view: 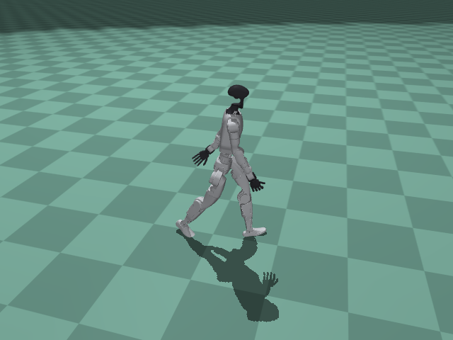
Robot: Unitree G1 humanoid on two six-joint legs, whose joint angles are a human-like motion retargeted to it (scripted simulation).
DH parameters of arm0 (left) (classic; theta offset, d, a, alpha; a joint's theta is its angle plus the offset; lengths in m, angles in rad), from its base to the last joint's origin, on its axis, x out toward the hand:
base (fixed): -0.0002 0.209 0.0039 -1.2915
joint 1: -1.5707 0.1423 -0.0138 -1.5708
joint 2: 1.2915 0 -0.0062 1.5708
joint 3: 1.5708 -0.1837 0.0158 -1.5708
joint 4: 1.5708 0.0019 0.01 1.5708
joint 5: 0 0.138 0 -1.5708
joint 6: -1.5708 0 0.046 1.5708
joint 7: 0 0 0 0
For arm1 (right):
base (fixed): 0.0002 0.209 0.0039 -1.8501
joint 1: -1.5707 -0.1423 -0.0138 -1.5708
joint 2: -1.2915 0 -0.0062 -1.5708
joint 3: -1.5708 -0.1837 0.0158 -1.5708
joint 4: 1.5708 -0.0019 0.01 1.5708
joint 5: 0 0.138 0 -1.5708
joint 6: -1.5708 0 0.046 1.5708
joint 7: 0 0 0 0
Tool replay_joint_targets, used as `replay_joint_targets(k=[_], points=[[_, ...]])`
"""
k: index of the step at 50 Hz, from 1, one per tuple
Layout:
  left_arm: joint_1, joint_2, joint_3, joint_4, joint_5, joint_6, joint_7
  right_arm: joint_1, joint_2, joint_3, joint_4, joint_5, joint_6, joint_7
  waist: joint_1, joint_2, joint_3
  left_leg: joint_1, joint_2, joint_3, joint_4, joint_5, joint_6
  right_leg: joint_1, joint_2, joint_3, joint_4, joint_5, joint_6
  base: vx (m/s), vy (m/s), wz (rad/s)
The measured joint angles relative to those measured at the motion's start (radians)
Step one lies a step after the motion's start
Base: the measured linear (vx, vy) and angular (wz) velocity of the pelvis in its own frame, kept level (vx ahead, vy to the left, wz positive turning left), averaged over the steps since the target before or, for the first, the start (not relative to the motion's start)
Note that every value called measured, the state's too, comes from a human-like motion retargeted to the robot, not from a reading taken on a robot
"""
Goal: Walk run
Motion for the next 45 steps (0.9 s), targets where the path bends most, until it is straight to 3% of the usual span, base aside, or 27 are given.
replay_joint_targets(k=[2, 3, 5, 6, 7, 9, 13, 17, 21, 25, 28, 30, 33, 34, 35, 38, 40, 42, 45], points=[[-0.004, 0.008, -0.008, 0.000, 0.041, 0.000, -0.041, 0.050, 0.017, -0.008, 0.005, 0.027, 0.001, 0.061, 0.023, 0.020, -0.027, 0.049, 0.020, 0.010, 0.036, 0.068, 0.030, 0.040, 0.020, 0.023, 0.067, 0.171, 0.006, 1.52, 0.02, -0.36], [-0.016, 0.013, -0.012, 0.000, 0.073, -0.015, -0.068, 0.080, 0.020, -0.026, 0.015, 0.025, -0.016, 0.088, 0.049, 0.031, -0.037, 0.031, 0.024, -0.136, 0.103, 0.061, 0.029, 0.046, 0.008, -0.003, 0.120, 0.304, -0.028, 1.52, 0.05, -0.60], [-0.036, 0.004, 0.008, -0.056, 0.113, -0.055, -0.107, 0.126, 0.036, -0.024, 0.046, 0.030, -0.043, 0.083, 0.039, 0.051, -0.030, 0.078, 0.060, -0.201, 0.188, -0.015, 0.035, -0.018, -0.006, 0.051, 0.335, 0.531, -0.061, 1.29, 0.00, -0.29], [-0.047, 0.008, 0.007, -0.096, 0.101, -0.074, -0.114, 0.143, 0.036, -0.010, 0.068, 0.038, -0.050, 0.068, 0.021, 0.086, -0.022, 0.136, 0.078, -0.220, 0.186, -0.054, 0.039, -0.043, -0.012, -0.012, 0.467, 0.556, -0.116, 1.47, 0.03, 0.08], [-0.059, 0.012, -0.001, -0.135, 0.079, -0.092, -0.116, 0.159, 0.031, 0.002, 0.091, 0.039, -0.057, 0.053, 0.006, 0.116, -0.015, 0.194, 0.104, -0.211, 0.180, -0.088, 0.041, -0.074, -0.026, -0.068, 0.589, 0.550, -0.162, 1.60, 0.09, 0.17], [-0.102, 0.019, -0.043, -0.198, -0.016, -0.129, -0.078, 0.182, 0.005, 0.003, 0.144, -0.006, -0.080, 0.022, -0.014, 0.138, 0.004, 0.310, 0.143, -0.109, 0.131, -0.118, 0.037, -0.185, -0.097, -0.120, 0.798, 0.415, -0.206, 1.30, 0.05, 0.14], [-0.245, 0.043, -0.094, -0.250, -0.184, -0.198, 0.084, 0.236, -0.020, -0.028, 0.239, -0.159, -0.137, -0.092, -0.124, 0.062, 0.040, 0.502, -0.029, -0.097, -0.078, -0.095, 0.029, -0.514, -0.268, -0.097, 1.032, 0.259, -0.180, 0.88, -0.06, 0.96], [-0.375, 0.094, -0.162, -0.313, -0.228, -0.234, 0.063, 0.329, -0.040, -0.056, 0.303, -0.206, -0.132, -0.107, -0.234, 0.023, 0.035, 0.624, -0.128, -0.140, -0.181, -0.112, 0.033, -0.735, -0.347, -0.150, 0.844, 0.132, -0.167, 1.08, -0.23, 1.52], [-0.467, 0.147, -0.226, -0.413, -0.230, -0.269, -0.024, 0.382, -0.034, -0.111, 0.394, -0.191, -0.081, -0.086, -0.316, -0.013, 0.038, 0.746, -0.177, -0.227, -0.221, -0.167, 0.011, -0.877, -0.328, -0.125, 0.417, -0.014, -0.205, 1.01, -0.41, 1.23], [-0.500, 0.168, -0.278, -0.501, -0.254, -0.333, -0.005, 0.402, -0.005, -0.182, 0.451, -0.031, -0.035, -0.073, -0.365, -0.045, 0.020, 0.826, -0.199, -0.297, -0.213, -0.202, -0.036, -0.985, -0.346, -0.133, 0.231, -0.042, -0.172, 1.04, -0.49, 0.86], [-0.449, 0.136, -0.288, -0.498, -0.253, -0.376, 0.059, 0.418, 0.022, -0.241, 0.438, 0.132, -0.014, -0.028, -0.372, -0.054, -0.002, 0.880, -0.204, -0.314, -0.165, -0.118, -0.091, -0.971, -0.390, -0.189, 0.356, 0.022, -0.257, 1.01, -0.43, 0.49], [-0.394, 0.125, -0.287, -0.462, -0.218, -0.371, 0.052, 0.421, 0.038, -0.252, 0.424, 0.205, -0.012, -0.008, -0.406, -0.064, 0.004, 0.924, -0.208, -0.297, -0.095, 0.043, -0.102, -0.972, -0.391, -0.030, 0.449, 0.114, -0.264, 1.40, -0.66, 0.62], [-0.318, 0.095, -0.272, -0.362, -0.058, -0.301, -0.016, 0.406, 0.053, -0.262, 0.402, 0.239, -0.012, -0.019, -0.392, -0.093, -0.009, 0.903, -0.156, -0.043, 0.129, 0.338, -0.017, -0.877, -0.453, -0.015, 0.509, 0.023, -0.258, 1.07, -0.44, 0.02], [-0.302, 0.088, -0.273, -0.323, -0.005, -0.276, -0.027, 0.401, 0.051, -0.243, 0.390, 0.243, -0.015, -0.015, -0.369, -0.122, -0.008, 0.892, -0.156, 0.032, 0.209, 0.371, 0.018, -0.832, -0.482, -0.034, 0.502, 0.001, -0.252, 0.89, -0.38, -0.66], [-0.291, 0.083, -0.275, -0.283, 0.045, -0.252, -0.036, 0.395, 0.046, -0.217, 0.377, 0.247, -0.019, -0.006, -0.347, -0.155, -0.002, 0.881, -0.154, 0.103, 0.287, 0.380, 0.056, -0.789, -0.516, -0.056, 0.497, -0.018, -0.247, 1.01, -0.46, -0.37], [-0.265, 0.091, -0.318, -0.186, 0.118, -0.200, -0.030, 0.343, 0.023, -0.141, 0.345, 0.183, -0.013, -0.004, -0.290, -0.221, 0.032, 0.775, -0.116, 0.202, 0.467, 0.209, 0.114, -0.681, -0.517, -0.017, 0.449, -0.052, -0.216, 0.97, -0.42, -0.25], [-0.242, 0.087, -0.313, -0.148, 0.148, -0.179, -0.003, 0.295, 0.018, -0.114, 0.315, 0.108, -0.020, -0.040, -0.248, -0.200, 0.048, 0.637, -0.073, 0.186, 0.529, 0.156, 0.068, -0.573, -0.447, -0.086, 0.352, -0.046, -0.210, 0.80, -0.32, -0.44], [-0.212, 0.076, -0.288, -0.126, 0.158, -0.176, 0.014, 0.253, 0.007, -0.081, 0.269, 0.050, -0.040, -0.064, -0.208, -0.135, 0.058, 0.504, -0.021, 0.148, 0.518, 0.095, 0.019, -0.461, -0.322, -0.159, 0.220, -0.021, -0.210, 0.67, -0.27, -0.52], [-0.164, 0.059, -0.236, -0.099, 0.147, -0.180, 0.008, 0.203, -0.019, -0.031, 0.180, -0.001, -0.069, -0.049, -0.147, -0.062, 0.073, 0.350, 0.002, 0.108, 0.361, 0.043, -0.018, -0.328, -0.164, -0.175, 0.070, -0.005, -0.201, 0.75, -0.26, -0.74]])
